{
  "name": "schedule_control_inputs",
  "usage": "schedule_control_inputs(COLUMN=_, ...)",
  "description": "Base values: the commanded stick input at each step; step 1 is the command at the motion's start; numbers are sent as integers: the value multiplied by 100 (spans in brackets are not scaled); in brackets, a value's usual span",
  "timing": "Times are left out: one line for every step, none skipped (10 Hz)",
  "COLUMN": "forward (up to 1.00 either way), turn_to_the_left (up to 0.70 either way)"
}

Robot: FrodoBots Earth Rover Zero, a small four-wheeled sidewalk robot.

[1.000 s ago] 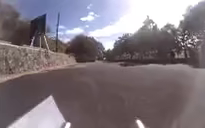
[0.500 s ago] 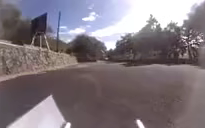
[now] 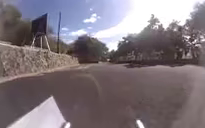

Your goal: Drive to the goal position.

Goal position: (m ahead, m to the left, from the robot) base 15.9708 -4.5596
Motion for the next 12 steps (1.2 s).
schedule_control_inputs(forward=70, turn_to_the_left=0)
schedule_control_inputs(forward=70, turn_to_the_left=0)
schedule_control_inputs(forward=70, turn_to_the_left=0)
schedule_control_inputs(forward=70, turn_to_the_left=0)
schedule_control_inputs(forward=70, turn_to_the_left=0)
schedule_control_inputs(forward=70, turn_to_the_left=0)
schedule_control_inputs(forward=70, turn_to_the_left=0)
schedule_control_inputs(forward=70, turn_to_the_left=0)
schedule_control_inputs(forward=70, turn_to_the_left=0)
schedule_control_inputs(forward=70, turn_to_the_left=0)
schedule_control_inputs(forward=70, turn_to_the_left=0)
schedule_control_inputs(forward=70, turn_to_the_left=0)
